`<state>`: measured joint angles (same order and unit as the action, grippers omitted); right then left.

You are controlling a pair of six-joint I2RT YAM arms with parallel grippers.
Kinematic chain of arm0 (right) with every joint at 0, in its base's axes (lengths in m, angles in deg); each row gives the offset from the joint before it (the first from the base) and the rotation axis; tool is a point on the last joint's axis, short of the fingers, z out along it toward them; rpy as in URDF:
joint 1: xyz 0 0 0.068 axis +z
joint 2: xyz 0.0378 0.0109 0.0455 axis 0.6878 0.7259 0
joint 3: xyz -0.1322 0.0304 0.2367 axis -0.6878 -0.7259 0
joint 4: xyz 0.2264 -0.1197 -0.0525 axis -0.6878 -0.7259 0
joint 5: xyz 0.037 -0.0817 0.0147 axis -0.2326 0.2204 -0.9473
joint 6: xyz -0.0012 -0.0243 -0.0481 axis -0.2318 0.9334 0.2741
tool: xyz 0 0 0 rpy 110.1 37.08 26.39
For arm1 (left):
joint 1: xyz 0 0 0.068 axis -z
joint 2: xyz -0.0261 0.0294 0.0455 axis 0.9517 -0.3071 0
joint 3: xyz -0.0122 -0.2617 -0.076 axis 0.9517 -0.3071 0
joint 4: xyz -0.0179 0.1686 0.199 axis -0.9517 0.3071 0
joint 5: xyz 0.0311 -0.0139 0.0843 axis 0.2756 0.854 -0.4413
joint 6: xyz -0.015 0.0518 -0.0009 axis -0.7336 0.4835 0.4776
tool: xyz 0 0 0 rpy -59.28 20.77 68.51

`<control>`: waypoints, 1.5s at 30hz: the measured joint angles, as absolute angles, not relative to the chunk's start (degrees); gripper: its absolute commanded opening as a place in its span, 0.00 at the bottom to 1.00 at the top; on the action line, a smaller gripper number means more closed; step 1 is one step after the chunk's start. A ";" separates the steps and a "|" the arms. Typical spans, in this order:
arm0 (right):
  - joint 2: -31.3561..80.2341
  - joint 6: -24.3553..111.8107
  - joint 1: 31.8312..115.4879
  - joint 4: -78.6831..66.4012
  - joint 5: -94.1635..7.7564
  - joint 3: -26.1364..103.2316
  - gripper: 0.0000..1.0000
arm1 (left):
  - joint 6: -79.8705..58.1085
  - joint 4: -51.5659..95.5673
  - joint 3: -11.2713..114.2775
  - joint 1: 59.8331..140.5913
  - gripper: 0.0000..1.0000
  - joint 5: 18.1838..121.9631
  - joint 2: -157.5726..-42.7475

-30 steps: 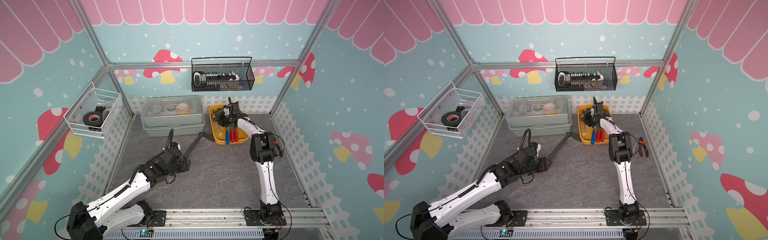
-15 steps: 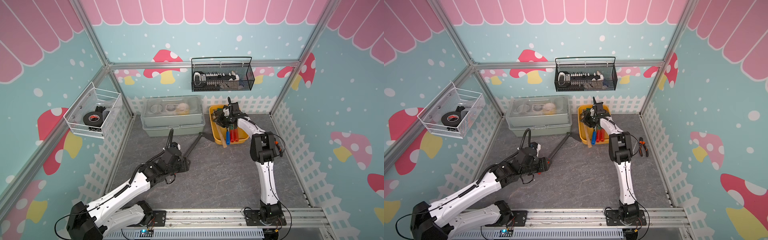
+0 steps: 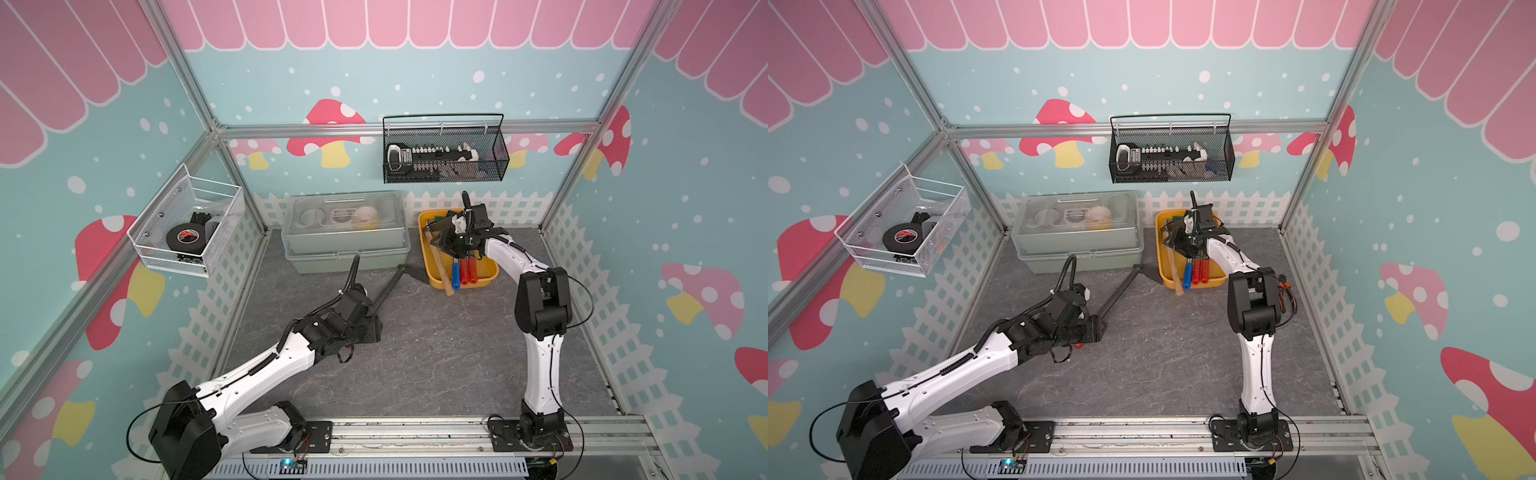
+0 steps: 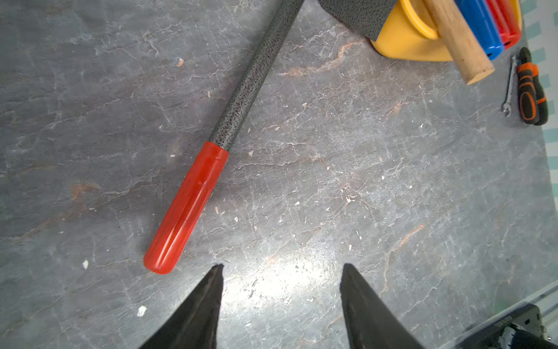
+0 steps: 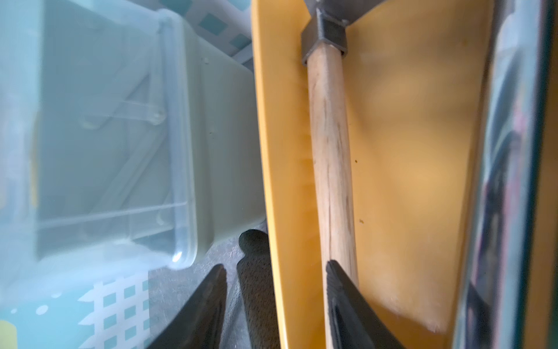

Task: Put the small hoe into the storage box
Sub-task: Place the hoe in the storage box, then pick up the hoe from the center of the board.

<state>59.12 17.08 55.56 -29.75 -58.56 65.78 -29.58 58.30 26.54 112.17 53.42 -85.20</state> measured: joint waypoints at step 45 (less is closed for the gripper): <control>6.07 24.27 57.46 -16.52 -56.02 6.46 0.64 | -12.71 58.19 47.72 105.04 0.57 50.99 -119.32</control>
<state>6.07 24.27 57.46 -16.52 -56.02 6.46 -12.71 58.19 47.72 105.04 50.99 -119.32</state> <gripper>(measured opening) 0.644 0.575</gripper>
